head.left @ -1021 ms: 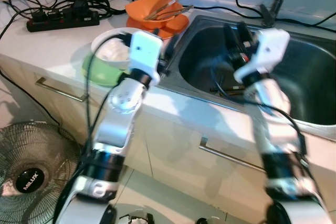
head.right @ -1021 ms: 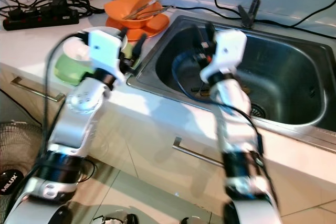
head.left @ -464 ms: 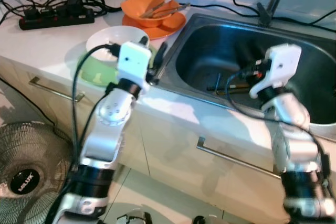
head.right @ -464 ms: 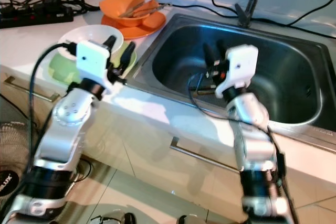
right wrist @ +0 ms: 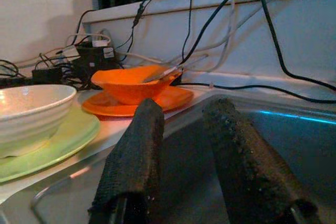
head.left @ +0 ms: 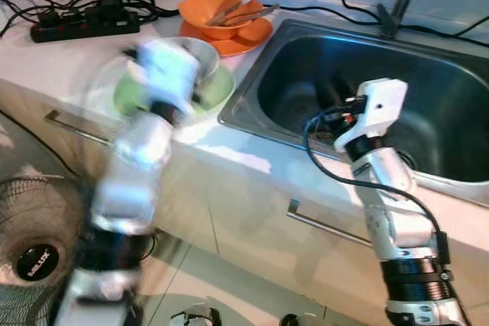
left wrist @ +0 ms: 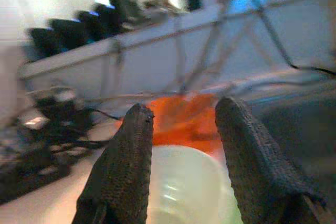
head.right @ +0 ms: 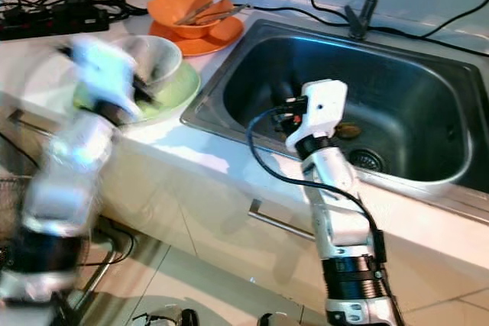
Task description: Kitchen organization
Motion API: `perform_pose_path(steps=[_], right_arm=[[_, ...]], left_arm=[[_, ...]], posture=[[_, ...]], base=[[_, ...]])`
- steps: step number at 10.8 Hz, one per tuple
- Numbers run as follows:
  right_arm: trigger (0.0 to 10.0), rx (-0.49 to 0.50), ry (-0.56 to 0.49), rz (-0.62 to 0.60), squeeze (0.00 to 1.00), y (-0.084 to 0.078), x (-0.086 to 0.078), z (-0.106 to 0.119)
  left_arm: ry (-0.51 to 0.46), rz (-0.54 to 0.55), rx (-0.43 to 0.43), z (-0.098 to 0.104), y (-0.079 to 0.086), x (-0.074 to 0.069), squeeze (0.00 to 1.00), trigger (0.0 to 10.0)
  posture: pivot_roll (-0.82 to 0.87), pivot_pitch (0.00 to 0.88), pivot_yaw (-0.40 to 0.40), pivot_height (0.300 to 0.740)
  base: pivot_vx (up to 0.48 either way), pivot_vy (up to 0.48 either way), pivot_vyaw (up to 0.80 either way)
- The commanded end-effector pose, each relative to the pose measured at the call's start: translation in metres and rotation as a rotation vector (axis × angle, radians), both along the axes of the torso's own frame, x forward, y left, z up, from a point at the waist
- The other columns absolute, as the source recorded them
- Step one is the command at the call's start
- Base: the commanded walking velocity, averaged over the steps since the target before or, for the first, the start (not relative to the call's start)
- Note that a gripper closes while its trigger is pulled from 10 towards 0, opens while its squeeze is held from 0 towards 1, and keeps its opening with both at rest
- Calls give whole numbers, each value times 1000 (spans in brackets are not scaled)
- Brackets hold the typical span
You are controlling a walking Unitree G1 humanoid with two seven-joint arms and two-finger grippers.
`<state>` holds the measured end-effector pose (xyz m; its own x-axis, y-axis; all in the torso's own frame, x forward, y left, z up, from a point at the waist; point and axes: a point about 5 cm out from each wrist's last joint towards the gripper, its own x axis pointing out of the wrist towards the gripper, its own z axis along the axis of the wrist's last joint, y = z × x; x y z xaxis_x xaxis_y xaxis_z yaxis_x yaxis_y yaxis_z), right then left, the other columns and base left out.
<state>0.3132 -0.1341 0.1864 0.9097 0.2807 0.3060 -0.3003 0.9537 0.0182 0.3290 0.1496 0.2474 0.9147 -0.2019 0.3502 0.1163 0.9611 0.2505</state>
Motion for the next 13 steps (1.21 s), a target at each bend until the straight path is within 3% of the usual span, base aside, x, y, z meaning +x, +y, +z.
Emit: perform_pose_path(steps=[1, 4, 6, 7, 8, 9, 10, 13], right_arm=[[10000, 7, 2, 1, 0, 2, -1, 1], [10000, 11, 10, 9, 0, 6, 2, 0], [10000, 17, 13, 9, 0, 6, 3, 0], [10000, 16, 13, 12, 0, 6, 4, 0], [10000, 16, 13, 13, 0, 7, 5, 0], [10000, 15, 13, 15, 0, 7, 6, 1], [10000, 14, 13, 18, 0, 7, 6, 1], [10000, 18, 19, 6, 0, 6, 6, 0]], left_arm=[[18, 57, -37, 5, 17, 5, 0, 10000], [142, 189, -74, 7, 62, 13, 0, 10000], [223, 251, -203, -5, 85, 11, 0, 10000], [238, 247, -224, -6, 86, 11, 1000, 10000], [274, 250, -246, -10, 84, 12, 1000, 10000], [316, 244, -268, -16, 82, 14, 561, 10000], [374, 214, -322, -26, 76, 17, 0, 10000], [452, 204, -389, -42, 60, 21, 0, 10000]], posture=[[34, 60, 23, 740], [46, 47, 30, 740], [46, 36, 27, 740], [49, 34, 26, 740], [50, 31, 24, 740], [46, 32, 24, 740], [42, 39, 22, 740], [35, 52, 18, 740]], base=[[0, 0, 0], [0, 0, 0], [0, 0, 0], [0, 0, 0], [0, 0, 0], [0, 0, 0], [0, 0, 0], [0, 0, 0]])
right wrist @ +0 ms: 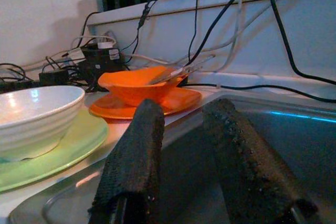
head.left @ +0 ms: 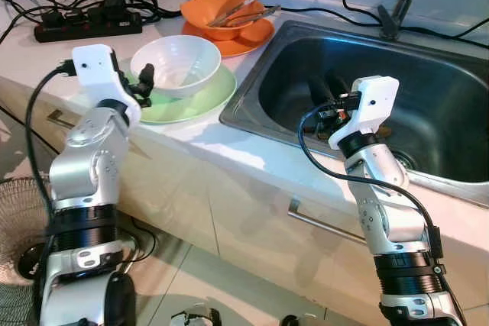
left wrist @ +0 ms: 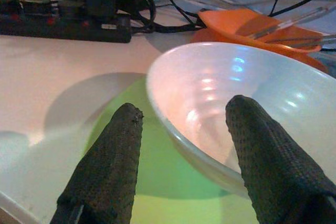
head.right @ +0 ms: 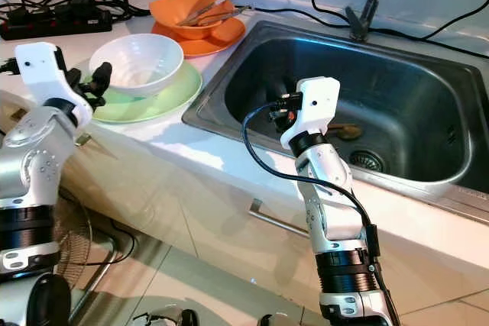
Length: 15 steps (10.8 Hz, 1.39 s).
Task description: Kitchen organization
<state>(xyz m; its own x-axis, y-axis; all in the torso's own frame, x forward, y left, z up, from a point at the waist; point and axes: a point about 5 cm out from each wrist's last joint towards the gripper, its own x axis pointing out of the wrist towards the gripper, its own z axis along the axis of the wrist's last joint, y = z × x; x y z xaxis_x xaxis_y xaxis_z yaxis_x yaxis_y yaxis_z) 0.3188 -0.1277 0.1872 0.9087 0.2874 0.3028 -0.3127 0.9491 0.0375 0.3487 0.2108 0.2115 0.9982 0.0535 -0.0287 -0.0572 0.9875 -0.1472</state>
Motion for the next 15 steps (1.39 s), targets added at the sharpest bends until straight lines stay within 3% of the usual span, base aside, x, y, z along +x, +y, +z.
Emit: perform_pose_path(steps=[1, 5, 8, 12, 15], right_arm=[[10000, 4, 9, -5, 0, 0, 1, -1], [10000, 7, 4, -11, 0, -2, 2, 2], [10000, 7, 1, -11, 0, -2, 3, 3], [10000, 3, 2, -10, 0, -3, 4, 3], [10000, 5, 2, -7, 0, -3, 4, 3]], left_arm=[[44, -2, -8, -7, -4, 1, 0, 10000], [60, 16, -78, -6, -7, 3, 0, 10000], [-27, -12, -111, 12, -14, 4, 0, 10000], [-7, -8, -143, 11, -16, 4, 0, 10000], [-64, -14, -160, 23, -16, 2, 0, 10000]], posture=[[35, 52, 18, 740], [33, 57, 18, 740], [37, 58, 15, 740], [34, 59, 14, 740], [40, 60, 11, 740]], base=[[0, 0, 0], [0, 0, 0], [0, 0, 0], [0, 0, 0], [0, 0, 0]])
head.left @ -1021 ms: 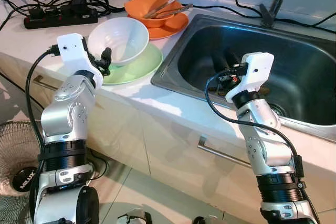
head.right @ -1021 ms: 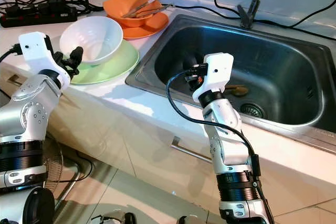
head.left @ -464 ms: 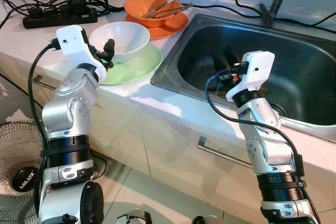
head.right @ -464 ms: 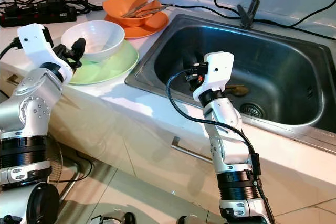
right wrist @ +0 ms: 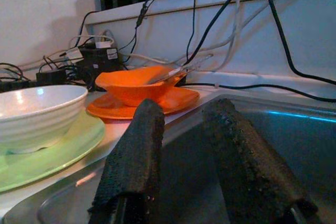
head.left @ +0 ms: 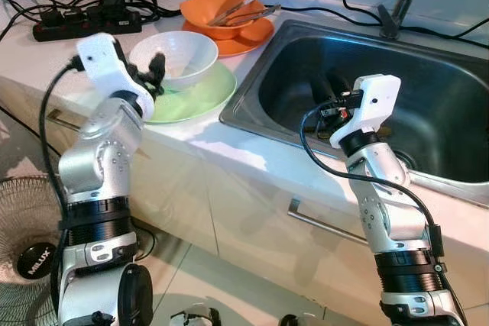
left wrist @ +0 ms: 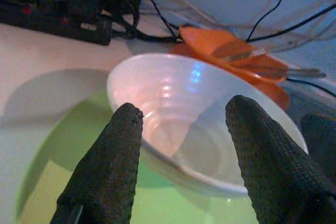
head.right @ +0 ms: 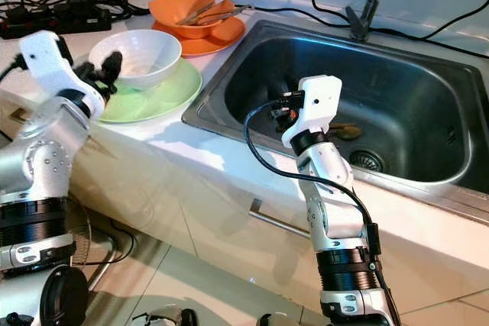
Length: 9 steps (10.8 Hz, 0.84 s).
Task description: Kitchen organization
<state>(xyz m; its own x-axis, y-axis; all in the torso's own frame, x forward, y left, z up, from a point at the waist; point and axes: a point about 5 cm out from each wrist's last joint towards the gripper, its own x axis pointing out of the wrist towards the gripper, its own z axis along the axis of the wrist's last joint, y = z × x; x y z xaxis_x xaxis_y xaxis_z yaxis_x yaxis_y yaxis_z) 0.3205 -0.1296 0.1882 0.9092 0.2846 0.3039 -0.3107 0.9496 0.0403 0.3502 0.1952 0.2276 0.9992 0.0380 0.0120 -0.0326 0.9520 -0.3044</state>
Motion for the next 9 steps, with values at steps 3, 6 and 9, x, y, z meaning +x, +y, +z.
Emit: perform_pose_path(steps=[3, 6, 9], right_arm=[[10000, 6, 1, 1, 0, -1, 3, 2], [10000, 5, 0, 4, 0, -1, 3, 2], [10000, 4, 0, 12, 0, 0, 3, 2]], left_arm=[[-46, 48, 0, 13, 8, -2, 0, 10000], [3, 100, -12, 3, 15, -1, 0, 10000], [32, 59, -31, -5, 4, 2, 0, 10000]], posture=[[41, 55, 13, 740], [39, 48, 12, 740], [31, 45, 10, 740]], base=[[0, 0, 0], [0, 0, 0], [0, 0, 0]])
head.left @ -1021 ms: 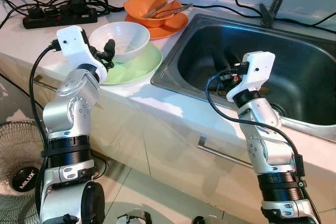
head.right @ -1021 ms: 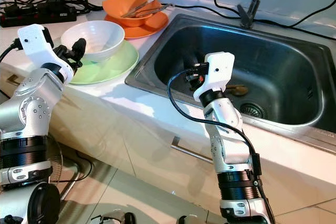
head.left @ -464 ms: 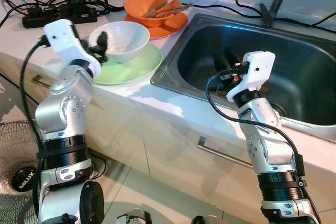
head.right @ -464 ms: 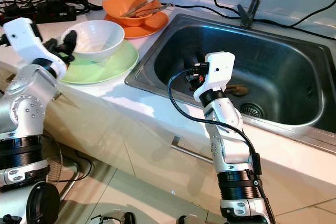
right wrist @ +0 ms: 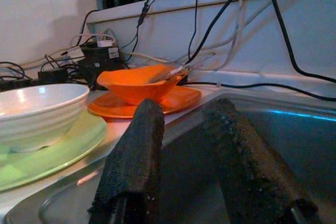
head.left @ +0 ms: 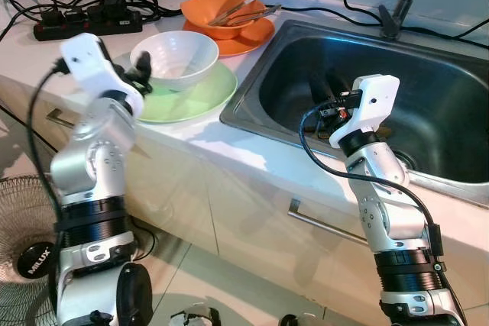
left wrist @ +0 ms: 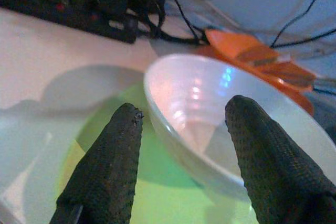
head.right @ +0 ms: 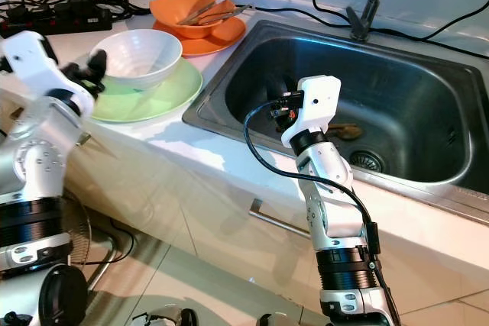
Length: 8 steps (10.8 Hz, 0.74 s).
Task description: Kitchen organization
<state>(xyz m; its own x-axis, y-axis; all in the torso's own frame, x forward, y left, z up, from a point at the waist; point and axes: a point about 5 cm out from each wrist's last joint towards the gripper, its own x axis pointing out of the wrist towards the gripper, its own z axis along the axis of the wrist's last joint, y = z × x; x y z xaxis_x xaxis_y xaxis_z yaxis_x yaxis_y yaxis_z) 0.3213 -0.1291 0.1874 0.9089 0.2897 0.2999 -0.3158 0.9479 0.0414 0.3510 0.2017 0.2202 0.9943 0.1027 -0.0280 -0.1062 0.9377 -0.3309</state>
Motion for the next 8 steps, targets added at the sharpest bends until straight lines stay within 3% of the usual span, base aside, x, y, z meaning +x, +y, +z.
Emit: perform_pose_path(steps=[1, 8], right_arm=[[10000, 3, -3, 5, 0, 0, 2, 3], [10000, 0, 0, -3, 0, -2, 3, 3]], left_arm=[[2, -16, -11, 0, -7, 4, 0, 10000], [40, -100, -79, -10, -39, 17, 0, 10000]], posture=[[29, 48, 9, 740], [23, 51, 7, 740]], base=[[0, 0, 0], [0, 0, 0]])
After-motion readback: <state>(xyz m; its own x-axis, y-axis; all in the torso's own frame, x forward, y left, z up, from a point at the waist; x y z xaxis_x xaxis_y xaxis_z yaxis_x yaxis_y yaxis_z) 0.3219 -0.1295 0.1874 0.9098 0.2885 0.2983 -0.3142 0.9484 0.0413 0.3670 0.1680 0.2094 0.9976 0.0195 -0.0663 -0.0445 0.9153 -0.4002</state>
